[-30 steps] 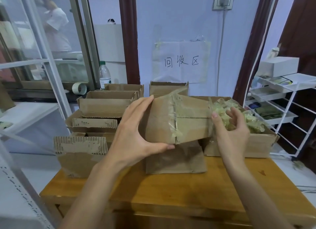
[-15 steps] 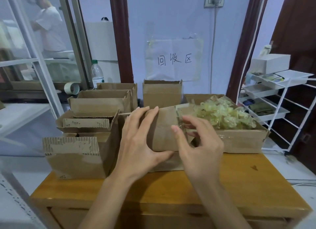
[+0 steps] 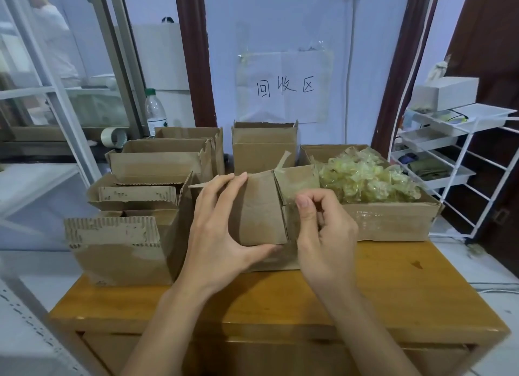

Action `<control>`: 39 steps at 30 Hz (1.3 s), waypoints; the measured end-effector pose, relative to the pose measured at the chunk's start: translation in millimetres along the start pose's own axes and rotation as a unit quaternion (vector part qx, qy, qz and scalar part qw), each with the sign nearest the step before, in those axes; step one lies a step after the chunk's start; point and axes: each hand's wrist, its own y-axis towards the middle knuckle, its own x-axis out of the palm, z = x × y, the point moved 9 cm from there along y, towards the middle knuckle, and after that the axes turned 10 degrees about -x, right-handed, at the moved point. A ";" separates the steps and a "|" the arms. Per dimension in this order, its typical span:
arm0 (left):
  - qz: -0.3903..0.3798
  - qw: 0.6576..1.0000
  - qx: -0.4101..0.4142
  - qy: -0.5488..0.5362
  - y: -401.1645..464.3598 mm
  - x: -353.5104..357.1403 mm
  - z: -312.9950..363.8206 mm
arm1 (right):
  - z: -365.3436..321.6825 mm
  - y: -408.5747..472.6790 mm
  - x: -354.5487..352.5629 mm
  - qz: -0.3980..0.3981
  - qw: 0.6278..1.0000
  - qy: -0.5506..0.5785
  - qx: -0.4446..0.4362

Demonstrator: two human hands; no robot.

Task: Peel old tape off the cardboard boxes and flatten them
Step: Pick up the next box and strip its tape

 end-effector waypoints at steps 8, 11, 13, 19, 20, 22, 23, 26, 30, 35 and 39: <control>-0.026 0.999 0.004 -0.020 -5.7 -5.0 -7.8 | 12.2 1.0 11.9 -0.021 0.992 0.103 0.063; -0.032 0.999 0.012 -0.031 -7.3 -6.8 -8.2 | 6.2 2.5 17.6 -0.043 0.990 0.133 0.030; -0.035 0.999 0.014 -0.035 -8.3 -6.5 -8.9 | 0.9 4.3 20.3 -0.063 0.992 0.108 -0.013; -0.036 0.998 0.009 -0.047 -9.4 -8.7 -12.9 | -0.9 3.0 23.2 -0.075 0.985 0.155 -0.003; -0.039 0.998 0.011 -0.052 -9.9 -9.1 -12.8 | -0.9 2.0 23.5 -0.079 0.981 0.175 0.005; -0.042 0.997 0.008 -0.058 -10.7 -10.7 -14.4 | -2.9 0.4 24.6 -0.086 0.976 0.199 0.009; -0.046 0.997 0.006 -0.057 -10.9 -11.0 -15.8 | -3.6 0.0 25.7 -0.089 0.977 0.195 0.009; -0.070 0.997 -0.001 -0.044 -11.3 -9.7 -20.6 | -2.8 -1.3 29.3 -0.084 0.982 0.167 0.016; -0.109 0.991 -0.026 -0.069 -13.4 1.7 -29.6 | 7.1 -7.7 38.4 -0.078 0.972 0.207 0.075; 0.002 0.989 -0.057 -0.136 -5.5 5.8 -32.9 | 16.8 -23.7 54.3 -0.112 0.965 0.214 0.098; -0.011 0.987 -0.066 -0.144 -3.8 24.6 -46.8 | 31.8 -34.1 53.5 -0.102 0.968 0.196 0.121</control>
